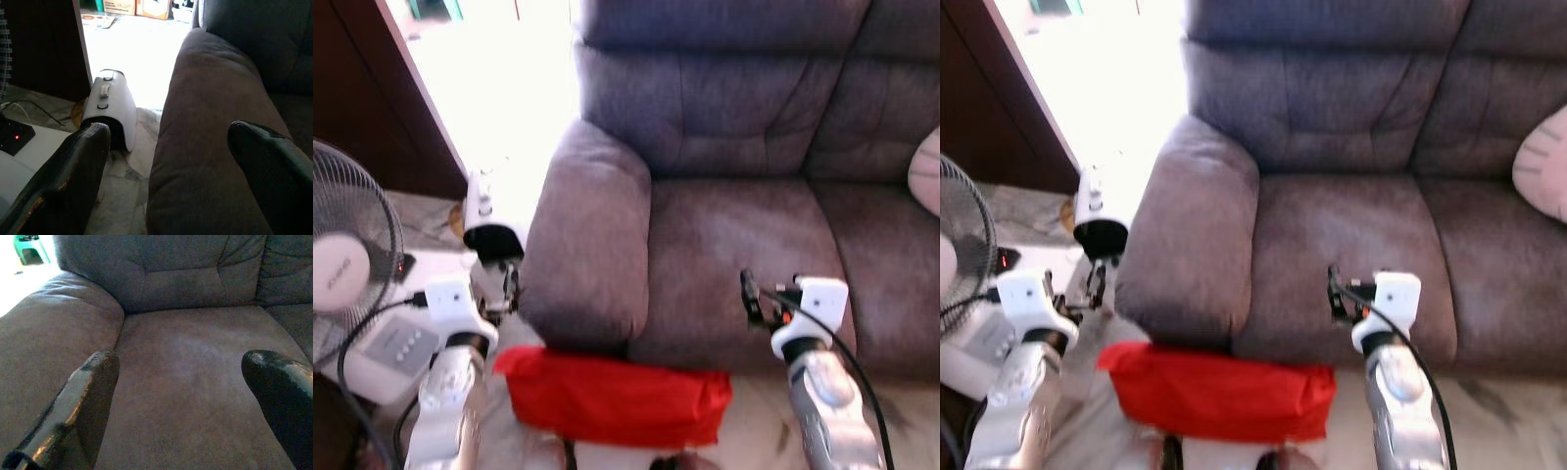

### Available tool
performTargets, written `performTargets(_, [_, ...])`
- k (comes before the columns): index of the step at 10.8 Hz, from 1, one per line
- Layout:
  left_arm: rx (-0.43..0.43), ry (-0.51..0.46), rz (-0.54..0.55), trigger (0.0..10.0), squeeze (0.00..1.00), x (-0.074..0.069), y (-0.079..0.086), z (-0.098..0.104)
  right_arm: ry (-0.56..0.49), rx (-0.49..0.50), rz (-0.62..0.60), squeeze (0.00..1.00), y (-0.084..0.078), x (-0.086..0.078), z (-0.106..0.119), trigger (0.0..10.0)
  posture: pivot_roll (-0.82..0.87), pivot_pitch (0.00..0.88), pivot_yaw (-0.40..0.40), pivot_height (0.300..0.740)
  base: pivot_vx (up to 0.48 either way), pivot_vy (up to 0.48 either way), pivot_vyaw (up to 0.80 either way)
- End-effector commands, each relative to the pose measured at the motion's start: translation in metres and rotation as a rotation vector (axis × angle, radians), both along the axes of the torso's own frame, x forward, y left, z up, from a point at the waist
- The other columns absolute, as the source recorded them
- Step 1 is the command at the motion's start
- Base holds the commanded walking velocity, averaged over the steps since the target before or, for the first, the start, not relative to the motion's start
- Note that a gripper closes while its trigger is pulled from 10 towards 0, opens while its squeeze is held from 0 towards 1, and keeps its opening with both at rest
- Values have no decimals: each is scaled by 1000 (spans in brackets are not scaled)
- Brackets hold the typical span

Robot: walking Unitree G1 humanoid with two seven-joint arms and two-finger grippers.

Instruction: Move the pillow to the sofa from floor

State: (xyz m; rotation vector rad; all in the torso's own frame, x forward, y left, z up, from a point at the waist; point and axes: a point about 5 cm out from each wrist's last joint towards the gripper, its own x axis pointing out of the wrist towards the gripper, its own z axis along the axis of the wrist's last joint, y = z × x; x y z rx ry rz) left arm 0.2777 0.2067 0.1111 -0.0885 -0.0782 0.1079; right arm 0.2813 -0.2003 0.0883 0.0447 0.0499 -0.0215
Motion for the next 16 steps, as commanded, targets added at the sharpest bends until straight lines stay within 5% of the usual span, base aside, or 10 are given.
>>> performTargets(1, [3, 23, 24, 10000, 0, -3, 6, -5, 29, 2, 3, 0, 0, -3, -6, 10000, 91, 218, -25, 616, 0, 0, 0])
performTargets(16, [13, 20, 23, 10000, 0, -1, 9, -1, 14, 6, 9, 0, -1, -4, -9, 10000, 98, 202, -14, 594, 0, 0, 0])
